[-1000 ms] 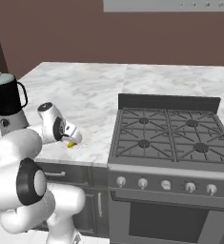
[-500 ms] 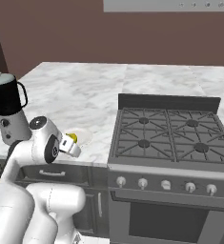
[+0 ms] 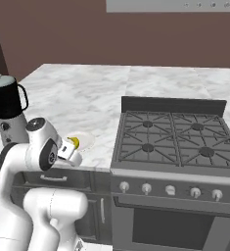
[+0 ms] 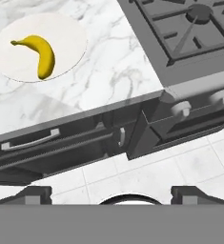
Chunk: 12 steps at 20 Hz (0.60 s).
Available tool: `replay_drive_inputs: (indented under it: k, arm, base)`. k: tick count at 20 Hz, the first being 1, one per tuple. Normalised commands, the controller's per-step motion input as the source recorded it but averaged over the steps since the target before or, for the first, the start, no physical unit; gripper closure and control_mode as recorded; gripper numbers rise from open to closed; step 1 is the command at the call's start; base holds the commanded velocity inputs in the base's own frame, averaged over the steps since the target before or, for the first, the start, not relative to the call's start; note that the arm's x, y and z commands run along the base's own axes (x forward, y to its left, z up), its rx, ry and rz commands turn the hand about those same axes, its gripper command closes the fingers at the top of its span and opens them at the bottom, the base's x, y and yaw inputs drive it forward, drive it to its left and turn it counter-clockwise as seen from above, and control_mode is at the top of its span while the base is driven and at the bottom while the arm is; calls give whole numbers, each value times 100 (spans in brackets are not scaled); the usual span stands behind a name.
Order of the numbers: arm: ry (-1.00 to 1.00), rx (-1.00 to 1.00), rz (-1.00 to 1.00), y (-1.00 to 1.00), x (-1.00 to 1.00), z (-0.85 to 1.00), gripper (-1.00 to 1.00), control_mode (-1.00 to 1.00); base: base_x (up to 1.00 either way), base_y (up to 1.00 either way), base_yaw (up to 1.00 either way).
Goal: Pick the orange and banana from the fridge and place them on the plate next to the blender to make a fruit smoothie.
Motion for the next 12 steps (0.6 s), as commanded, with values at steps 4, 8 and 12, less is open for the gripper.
replay_drive_inputs:
  k: [4,8,12]
  arm:
    - [10,0,0,0,-13,-26,-100,-100]
    - [11,2,0,0,-11,-25,-100,-100]
    - [0,0,0,0,0,0,-100,100]
  base:
    - [0,0,0]
    - [0,0,0]
    - [-63,0,-14]
